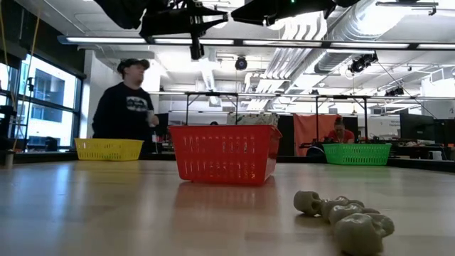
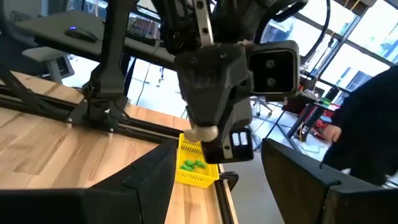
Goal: Sort Halloween decoration
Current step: Put the white skull toy into the green bin
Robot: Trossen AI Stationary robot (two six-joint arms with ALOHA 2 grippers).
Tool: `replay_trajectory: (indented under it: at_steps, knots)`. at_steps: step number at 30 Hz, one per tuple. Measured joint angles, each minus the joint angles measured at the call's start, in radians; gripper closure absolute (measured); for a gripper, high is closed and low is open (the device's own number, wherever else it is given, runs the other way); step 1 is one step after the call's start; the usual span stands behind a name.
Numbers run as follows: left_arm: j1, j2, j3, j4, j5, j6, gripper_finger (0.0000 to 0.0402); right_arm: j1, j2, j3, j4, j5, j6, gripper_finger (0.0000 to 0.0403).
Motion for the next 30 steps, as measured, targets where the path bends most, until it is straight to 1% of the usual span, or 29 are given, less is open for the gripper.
replay_trajectory:
  at_steps: [9, 19, 22, 30]
  knots:
    - [-0.029, 0.000, 0.000, 0.001, -0.059, -0.007, 0.0385, 0.016, 0.025, 0.000, 0.035, -0.018, 0.000, 0.0171]
    - [-0.041, 0.000, 0.000, 0.000, -0.077, -0.007, 0.0385, 0.017, 0.043, 0.000, 0.058, -0.010, -0.021, 0.0175]
    - [-0.041, 0.000, 0.000, 0.000, -0.077, -0.006, 0.0385, 0.017, 0.043, 0.000, 0.063, -0.009, -0.026, 0.0192]
    - [-0.040, 0.000, 0.000, 0.000, -0.086, 0.001, 0.0385, 0.017, 0.050, 0.000, 0.089, -0.009, -0.027, 0.0262]
